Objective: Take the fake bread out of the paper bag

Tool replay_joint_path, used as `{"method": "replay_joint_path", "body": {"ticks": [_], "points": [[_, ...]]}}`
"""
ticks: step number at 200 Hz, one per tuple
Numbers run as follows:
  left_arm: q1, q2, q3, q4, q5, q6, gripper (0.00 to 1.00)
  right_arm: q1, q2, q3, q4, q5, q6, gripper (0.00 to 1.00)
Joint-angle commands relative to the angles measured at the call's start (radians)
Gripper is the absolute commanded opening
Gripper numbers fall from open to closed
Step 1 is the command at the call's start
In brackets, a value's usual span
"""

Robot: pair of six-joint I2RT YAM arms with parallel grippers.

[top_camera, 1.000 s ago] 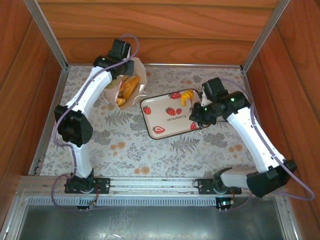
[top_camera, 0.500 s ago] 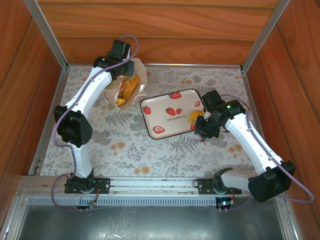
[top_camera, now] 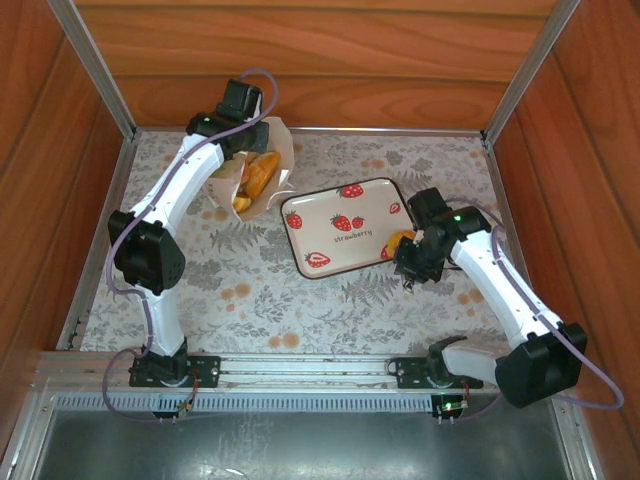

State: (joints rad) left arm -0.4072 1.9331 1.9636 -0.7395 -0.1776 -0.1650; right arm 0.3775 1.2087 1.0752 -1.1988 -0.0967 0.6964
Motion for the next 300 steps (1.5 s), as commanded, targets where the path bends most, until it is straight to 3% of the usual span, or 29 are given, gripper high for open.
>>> {"method": "replay_joint_path", "body": {"ticks": [1, 27, 128, 239, 300], "points": [[-0.004, -0.029, -0.014, 0.005, 0.017, -0.005, 0.0, -0.018, 0.006, -0.019, 0.026, -0.031, 0.015, 0.18], [-0.005, -0.022, -0.008, 0.006, 0.024, -0.005, 0.0, -0.029, 0.016, -0.024, 0.055, -0.055, 0.011, 0.19], [-0.005, -0.026, -0.003, 0.008, 0.03, 0.004, 0.0, -0.041, 0.083, 0.017, 0.081, -0.072, -0.015, 0.42], [-0.004, -0.034, -0.024, 0.011, 0.008, 0.006, 0.0, -0.048, 0.003, 0.124, 0.005, -0.066, -0.035, 0.43], [-0.004, -0.058, -0.062, 0.015, -0.009, 0.001, 0.0, -0.032, 0.021, 0.26, 0.145, -0.274, -0.088, 0.39]]}}
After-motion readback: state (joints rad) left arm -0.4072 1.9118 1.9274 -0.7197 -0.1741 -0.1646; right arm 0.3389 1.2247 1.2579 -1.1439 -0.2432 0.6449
